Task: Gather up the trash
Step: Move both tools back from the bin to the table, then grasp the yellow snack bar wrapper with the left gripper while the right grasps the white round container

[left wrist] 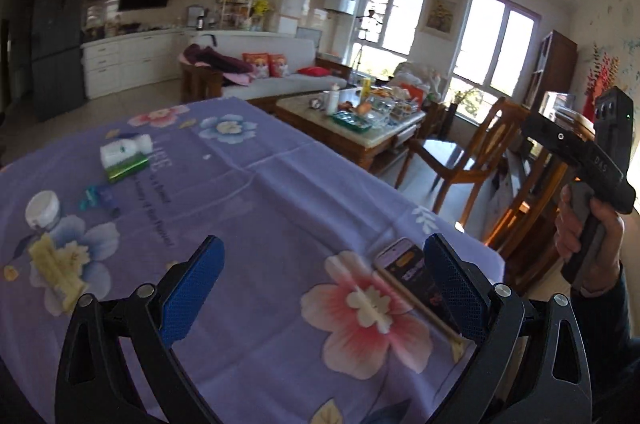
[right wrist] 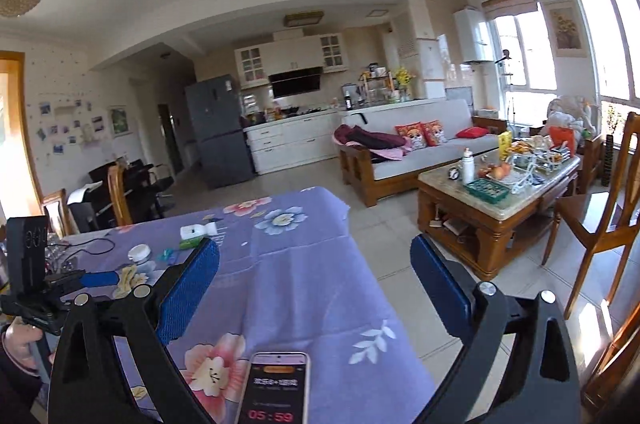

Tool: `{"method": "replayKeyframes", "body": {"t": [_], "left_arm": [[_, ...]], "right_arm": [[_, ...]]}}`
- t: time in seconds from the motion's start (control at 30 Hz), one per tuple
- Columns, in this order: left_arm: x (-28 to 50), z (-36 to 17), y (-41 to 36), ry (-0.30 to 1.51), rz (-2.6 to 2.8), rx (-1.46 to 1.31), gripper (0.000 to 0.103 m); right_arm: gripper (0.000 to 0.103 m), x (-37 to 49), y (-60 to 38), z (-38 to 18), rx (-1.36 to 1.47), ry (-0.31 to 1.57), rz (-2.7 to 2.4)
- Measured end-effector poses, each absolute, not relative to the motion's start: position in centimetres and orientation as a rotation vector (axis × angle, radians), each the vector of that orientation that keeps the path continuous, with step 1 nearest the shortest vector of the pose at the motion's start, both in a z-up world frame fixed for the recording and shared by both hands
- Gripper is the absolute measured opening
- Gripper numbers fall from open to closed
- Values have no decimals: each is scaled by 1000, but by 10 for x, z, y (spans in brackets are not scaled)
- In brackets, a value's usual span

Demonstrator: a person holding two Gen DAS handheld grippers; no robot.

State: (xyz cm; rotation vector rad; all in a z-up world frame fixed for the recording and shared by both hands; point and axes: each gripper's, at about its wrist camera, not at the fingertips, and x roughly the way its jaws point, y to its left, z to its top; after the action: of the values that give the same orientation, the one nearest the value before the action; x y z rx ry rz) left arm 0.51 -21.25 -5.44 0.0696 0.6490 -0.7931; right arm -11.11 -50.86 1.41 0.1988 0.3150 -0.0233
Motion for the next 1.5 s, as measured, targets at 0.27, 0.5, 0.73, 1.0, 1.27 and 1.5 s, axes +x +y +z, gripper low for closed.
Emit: {"method": "replayKeyframes", "body": {"t": [0.27,0.5,0.73,1.0,1.27,1.5], "left_arm": [[118,-89,-68,811,-458,-16,98],[155,-126,-55,910,-373,-46,98],[175,-150,-54,960,-258,-69,98],[184,-162,-44,960,-197,-109,98],[184,-163,-44,971,-184,-46,85],[184,-159,-28,982,-179,-57,59]], "right_arm": [[96,9,-409,12,79,480,204],[96,93,-341,1,-69,578,323],[96,177,-305,-22,-200,645,442],[96,246,-251,-43,-182,716,694],[96,275,-164,-69,-201,795,843],[98,284,-113,-97,-262,868,857]]}}
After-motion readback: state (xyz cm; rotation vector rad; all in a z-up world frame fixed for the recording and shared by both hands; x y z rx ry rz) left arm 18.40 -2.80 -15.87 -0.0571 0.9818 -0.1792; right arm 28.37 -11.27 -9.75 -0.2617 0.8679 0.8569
